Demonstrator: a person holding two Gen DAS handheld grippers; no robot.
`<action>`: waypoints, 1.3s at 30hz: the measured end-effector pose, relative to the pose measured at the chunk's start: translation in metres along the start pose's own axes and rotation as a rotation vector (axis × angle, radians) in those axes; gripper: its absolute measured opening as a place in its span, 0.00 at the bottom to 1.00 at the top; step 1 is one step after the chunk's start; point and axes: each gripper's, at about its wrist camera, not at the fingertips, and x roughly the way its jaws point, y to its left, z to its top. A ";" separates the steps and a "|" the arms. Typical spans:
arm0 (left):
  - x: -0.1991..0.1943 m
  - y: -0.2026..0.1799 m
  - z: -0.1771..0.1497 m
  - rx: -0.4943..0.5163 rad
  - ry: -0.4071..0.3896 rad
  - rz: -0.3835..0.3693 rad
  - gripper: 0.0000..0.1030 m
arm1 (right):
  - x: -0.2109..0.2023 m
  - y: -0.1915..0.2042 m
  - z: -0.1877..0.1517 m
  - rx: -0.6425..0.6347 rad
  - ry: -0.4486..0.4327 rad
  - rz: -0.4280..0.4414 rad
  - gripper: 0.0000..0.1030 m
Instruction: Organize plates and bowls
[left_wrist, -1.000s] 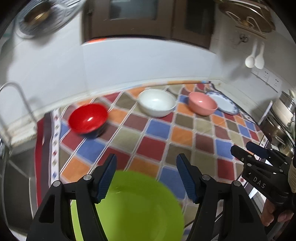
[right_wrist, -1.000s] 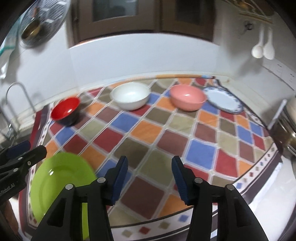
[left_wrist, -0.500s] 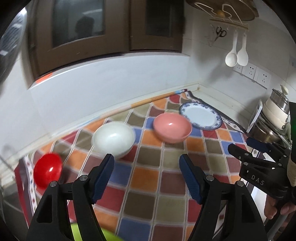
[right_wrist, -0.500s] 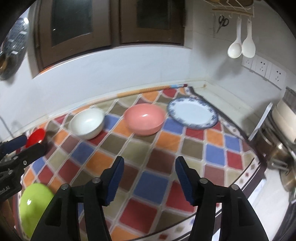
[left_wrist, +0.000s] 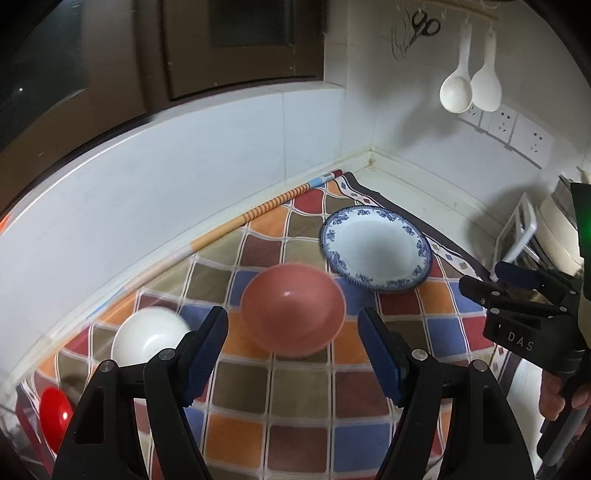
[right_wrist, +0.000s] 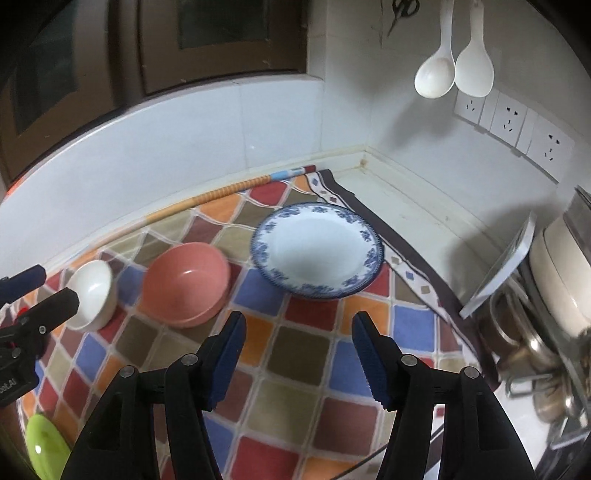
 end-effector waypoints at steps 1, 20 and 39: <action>0.006 -0.002 0.006 0.006 0.009 -0.002 0.70 | 0.007 -0.005 0.008 0.006 0.017 -0.004 0.59; 0.155 -0.043 0.100 0.004 0.224 -0.006 0.70 | 0.129 -0.090 0.094 0.112 0.242 -0.047 0.59; 0.287 -0.062 0.111 -0.009 0.418 -0.018 0.56 | 0.247 -0.131 0.102 0.199 0.365 -0.039 0.58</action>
